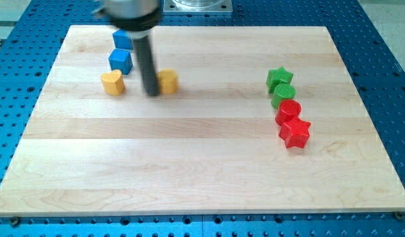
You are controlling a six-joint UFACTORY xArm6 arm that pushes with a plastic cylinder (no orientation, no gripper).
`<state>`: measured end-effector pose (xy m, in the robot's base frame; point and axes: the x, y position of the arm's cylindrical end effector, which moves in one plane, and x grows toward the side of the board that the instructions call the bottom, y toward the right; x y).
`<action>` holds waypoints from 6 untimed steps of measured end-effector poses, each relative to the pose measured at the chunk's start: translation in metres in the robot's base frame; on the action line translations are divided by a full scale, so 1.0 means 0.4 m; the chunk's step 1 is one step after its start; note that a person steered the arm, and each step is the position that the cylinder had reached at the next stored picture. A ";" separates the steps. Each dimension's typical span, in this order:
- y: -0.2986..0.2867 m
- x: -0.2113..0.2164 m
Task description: Place the yellow heart closer to the yellow hexagon
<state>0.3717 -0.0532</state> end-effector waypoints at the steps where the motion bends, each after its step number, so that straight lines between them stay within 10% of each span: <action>1: 0.189 0.054; 3: -0.275 0.146; 6: -0.437 -0.048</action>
